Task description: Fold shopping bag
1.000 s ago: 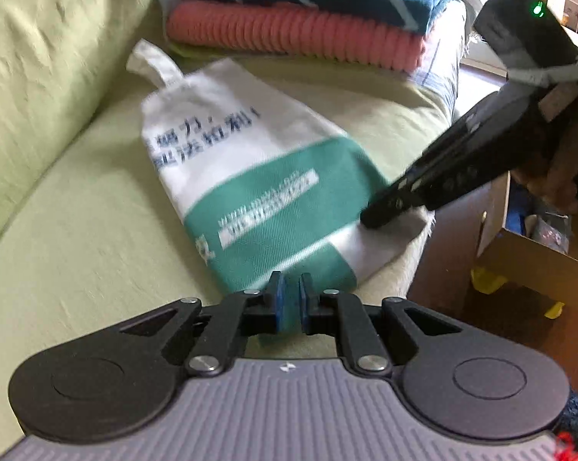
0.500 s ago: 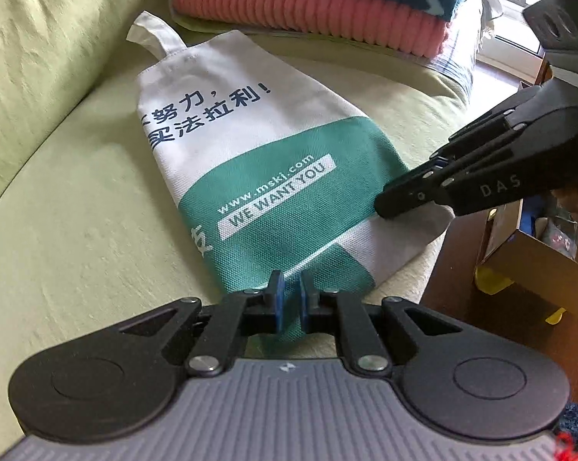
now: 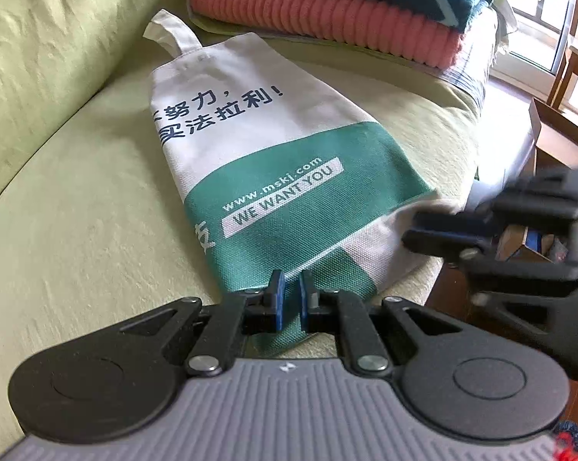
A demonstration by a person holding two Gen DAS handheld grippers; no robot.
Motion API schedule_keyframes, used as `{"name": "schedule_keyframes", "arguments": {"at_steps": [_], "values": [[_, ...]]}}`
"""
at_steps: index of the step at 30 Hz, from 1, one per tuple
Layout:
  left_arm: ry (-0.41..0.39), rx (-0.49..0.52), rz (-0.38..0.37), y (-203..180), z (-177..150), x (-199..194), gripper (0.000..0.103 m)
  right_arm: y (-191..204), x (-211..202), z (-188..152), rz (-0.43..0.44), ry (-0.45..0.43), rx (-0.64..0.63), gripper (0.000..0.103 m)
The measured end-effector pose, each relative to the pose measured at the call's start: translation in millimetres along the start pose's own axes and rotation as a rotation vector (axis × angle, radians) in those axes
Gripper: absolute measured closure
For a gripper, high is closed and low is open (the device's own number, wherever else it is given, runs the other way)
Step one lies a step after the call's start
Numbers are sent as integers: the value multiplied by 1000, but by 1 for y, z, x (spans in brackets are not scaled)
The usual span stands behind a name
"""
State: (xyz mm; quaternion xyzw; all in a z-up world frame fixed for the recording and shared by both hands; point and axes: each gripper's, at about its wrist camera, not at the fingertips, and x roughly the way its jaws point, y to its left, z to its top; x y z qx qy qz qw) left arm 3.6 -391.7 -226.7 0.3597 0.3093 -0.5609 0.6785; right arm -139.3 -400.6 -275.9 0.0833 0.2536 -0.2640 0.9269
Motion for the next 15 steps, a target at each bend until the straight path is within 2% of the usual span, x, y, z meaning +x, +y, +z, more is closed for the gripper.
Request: {"name": "schedule_keyframes", "arguments": {"at_steps": [3, 5, 6, 8, 10, 13, 15], "values": [[-25, 2, -2, 1, -4, -1, 91, -5, 6, -1, 21, -13, 29, 103], [-58, 69, -2, -2, -9, -5, 91, -16, 9, 3, 63, 12, 67, 103], [-79, 134, 2, -5, -14, -9, 91, -21, 10, 5, 88, 24, 82, 103], [-125, 309, 19, -16, -24, -21, 86, -30, 14, 10, 132, 46, 101, 103], [-159, 545, 62, -32, -39, -30, 65, -35, 17, 12, 167, 62, 108, 103], [-171, 924, 180, -52, -68, -28, 63, -39, 19, 12, 203, 77, 104, 103], [-154, 1111, 247, -56, -84, -18, 61, -39, 19, 14, 211, 84, 87, 103]]}}
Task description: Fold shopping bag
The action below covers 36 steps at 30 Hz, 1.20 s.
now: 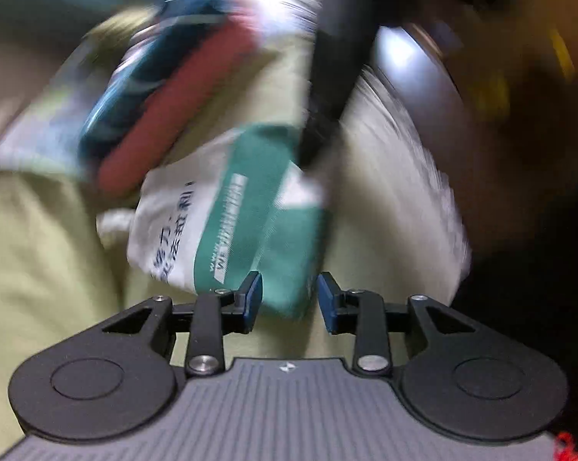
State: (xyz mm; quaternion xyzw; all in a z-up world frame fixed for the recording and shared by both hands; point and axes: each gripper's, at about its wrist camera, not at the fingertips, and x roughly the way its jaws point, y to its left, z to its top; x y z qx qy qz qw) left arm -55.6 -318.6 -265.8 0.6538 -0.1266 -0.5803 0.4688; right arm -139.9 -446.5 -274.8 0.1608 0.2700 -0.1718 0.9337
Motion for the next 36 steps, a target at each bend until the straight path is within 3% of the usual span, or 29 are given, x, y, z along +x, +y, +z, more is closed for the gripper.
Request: {"name": "schedule_keyframes", "arguments": {"at_steps": [3, 7, 8, 9, 10, 13, 16, 18, 23, 28, 32, 36], "values": [[-9, 162, 57, -11, -7, 8, 60, -1, 0, 1, 12, 5, -2, 103], [-46, 258, 71, -17, -13, 15, 62, -3, 0, 1, 21, 5, -2, 103], [-60, 264, 76, -19, -15, 17, 63, -3, 0, 0, 23, 5, -3, 103], [-74, 250, 63, -18, -18, 19, 74, -3, 0, 0, 24, 4, -6, 103], [-89, 220, 42, -17, -21, 19, 76, -2, -1, 0, 23, 4, -15, 103], [-133, 99, -51, 2, -28, 20, 78, 5, -1, 1, 4, 4, -89, 103], [-140, 21, -191, 30, -31, 24, 78, 24, -6, 1, -41, 4, -287, 103], [-138, -2, -247, 41, -31, 27, 77, 39, -14, -5, -69, -16, -481, 89], [-146, -33, -270, 46, -34, 28, 77, 63, -31, -49, -140, -91, -1023, 74], [-156, -70, -266, 49, -38, 28, 77, 57, -15, -90, -247, -172, -1473, 72], [-164, -63, -274, 51, -39, 28, 76, 44, -6, -93, -229, -222, -1576, 73], [-182, -81, -288, 53, -42, 28, 76, 32, -4, -75, -115, -190, -1458, 78]]}}
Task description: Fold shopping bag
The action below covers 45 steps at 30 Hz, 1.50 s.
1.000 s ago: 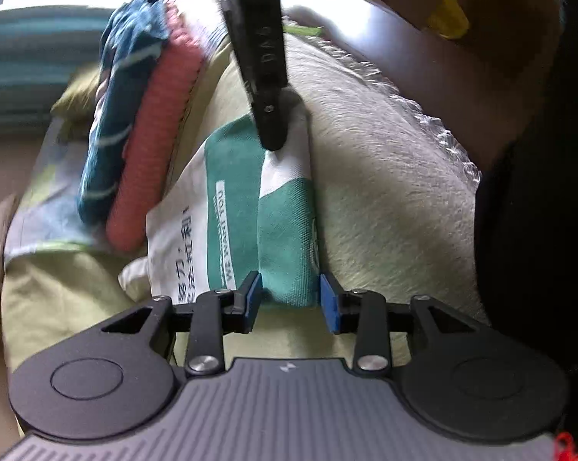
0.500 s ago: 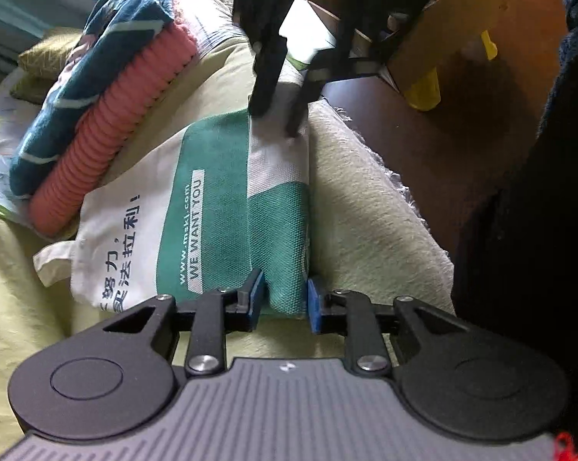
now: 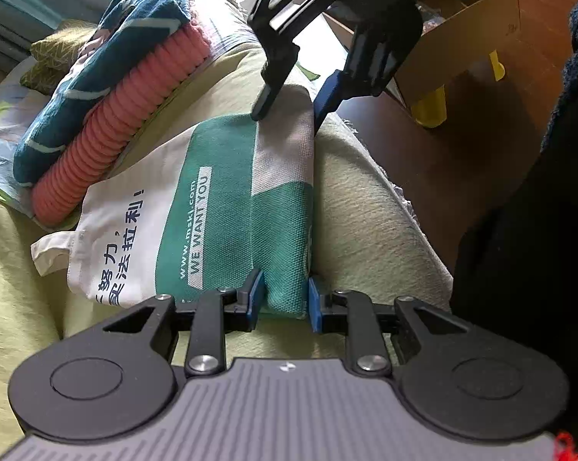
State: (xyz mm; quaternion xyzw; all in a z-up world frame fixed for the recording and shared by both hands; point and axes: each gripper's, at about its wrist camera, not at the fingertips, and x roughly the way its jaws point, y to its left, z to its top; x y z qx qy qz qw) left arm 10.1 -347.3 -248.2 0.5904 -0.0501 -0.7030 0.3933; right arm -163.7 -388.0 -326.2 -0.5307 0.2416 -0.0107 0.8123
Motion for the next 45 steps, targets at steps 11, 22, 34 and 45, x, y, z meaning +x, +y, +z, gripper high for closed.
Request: {"name": "schedule_keyframes", "arguments": {"at_steps": [11, 22, 34, 45], "values": [[-35, -370, -155, 47, -6, 0, 71, -116, 37, -37, 454, 115, 982, 81], [9, -702, -344, 99, -19, 7, 71, -142, 78, -118, 814, 168, 1707, 81], [46, -819, -348, 112, -24, 18, 67, -146, 89, -130, 797, 379, 1958, 86], [23, -503, 11, 76, 24, -39, 71, -154, 99, -126, 774, 458, 1945, 87]]}}
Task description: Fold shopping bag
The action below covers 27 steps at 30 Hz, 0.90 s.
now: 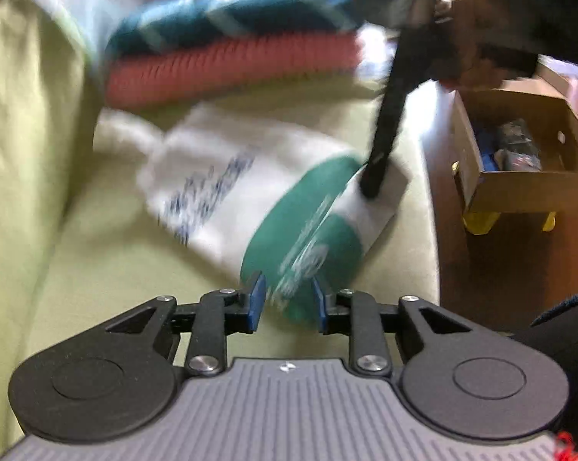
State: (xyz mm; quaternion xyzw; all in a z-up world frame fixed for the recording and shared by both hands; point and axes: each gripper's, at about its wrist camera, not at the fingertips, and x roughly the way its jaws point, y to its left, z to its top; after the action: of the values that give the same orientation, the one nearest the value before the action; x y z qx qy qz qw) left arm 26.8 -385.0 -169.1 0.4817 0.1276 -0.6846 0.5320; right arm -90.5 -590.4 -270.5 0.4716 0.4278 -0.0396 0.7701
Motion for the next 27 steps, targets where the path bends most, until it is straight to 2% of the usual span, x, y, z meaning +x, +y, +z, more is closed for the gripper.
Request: {"name": "schedule_keyframes", "arguments": {"at_steps": [3, 6, 9, 13, 16, 17, 20, 22, 24, 26, 27], "values": [[6, 140, 9, -21, 9, 13, 74, 4, 3, 5, -23, 4, 5, 87], [50, 218, 46, -33, 8, 37, 75, 7, 1, 6, -44, -11, 8, 87], [70, 170, 57, -30, 4, 49, 76, 9, 1, 7, -56, -63, 12, 88], [81, 102, 60, -26, 2, 54, 77, 18, -5, -7, -92, -201, -17, 87], [92, 88, 57, -26, 5, 56, 78, 41, -9, -38, -204, -386, -143, 84], [95, 83, 54, -26, 6, 57, 78, 51, -12, -53, -272, -468, -199, 81], [96, 69, 49, -25, 6, 57, 78, 86, -14, -105, -466, -684, -421, 82], [93, 62, 48, -24, 6, 57, 78, 103, -5, -130, -527, -730, -573, 93], [91, 55, 48, -24, 6, 57, 78, 111, 11, -144, -596, -733, -695, 101], [88, 46, 44, -22, 6, 57, 78, 107, 27, -143, -679, -706, -728, 103], [84, 32, 40, -20, 5, 57, 78, 101, 30, -140, -692, -700, -702, 103]]}}
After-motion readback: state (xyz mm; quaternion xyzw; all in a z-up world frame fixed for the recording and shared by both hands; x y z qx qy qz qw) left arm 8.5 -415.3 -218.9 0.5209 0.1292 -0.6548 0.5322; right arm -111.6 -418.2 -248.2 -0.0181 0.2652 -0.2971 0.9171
